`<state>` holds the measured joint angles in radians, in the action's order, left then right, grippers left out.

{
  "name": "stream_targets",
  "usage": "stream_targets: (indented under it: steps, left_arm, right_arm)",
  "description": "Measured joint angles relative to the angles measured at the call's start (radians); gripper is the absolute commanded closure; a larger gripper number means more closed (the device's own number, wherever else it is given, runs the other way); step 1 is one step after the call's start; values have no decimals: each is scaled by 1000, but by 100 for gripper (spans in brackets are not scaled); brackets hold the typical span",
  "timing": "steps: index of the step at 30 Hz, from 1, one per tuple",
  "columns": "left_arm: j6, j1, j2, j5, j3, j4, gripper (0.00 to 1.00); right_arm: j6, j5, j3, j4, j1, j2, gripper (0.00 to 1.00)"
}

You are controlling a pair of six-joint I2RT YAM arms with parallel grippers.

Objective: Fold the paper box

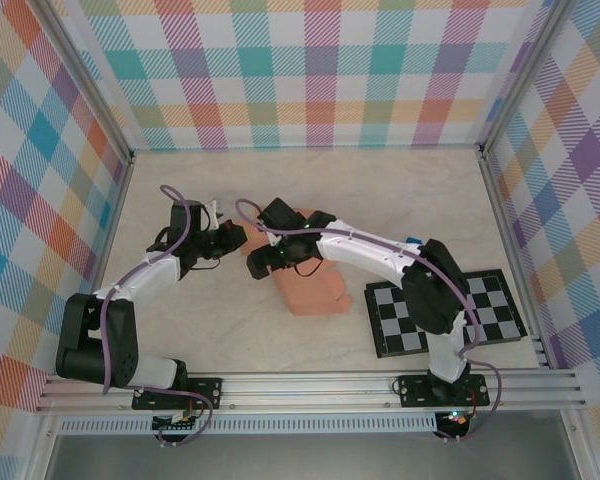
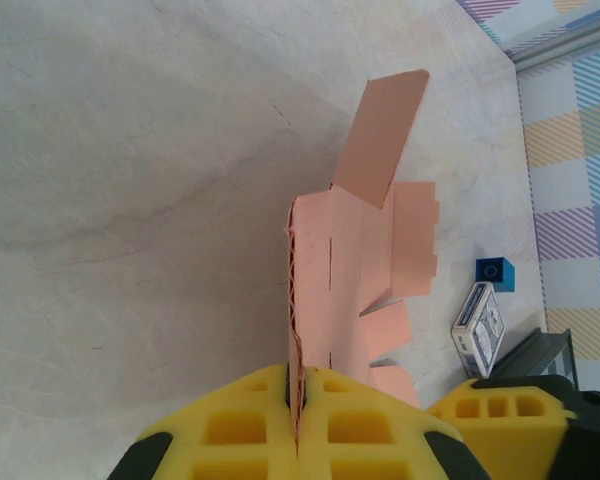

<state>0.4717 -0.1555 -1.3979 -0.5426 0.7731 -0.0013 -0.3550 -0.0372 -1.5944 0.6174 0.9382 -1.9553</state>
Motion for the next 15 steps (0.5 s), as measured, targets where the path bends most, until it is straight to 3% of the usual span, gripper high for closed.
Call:
stream_targets:
  steps: [9,15]
  left_arm:
    - [33,0,0,-25,0,0,100]
    - [32,0,0,-21,0,1,100]
  right_arm:
    - [-11,-114,-26,-1,8,-35,10]
    - [-50,-117,-31,0,-10,-36,24]
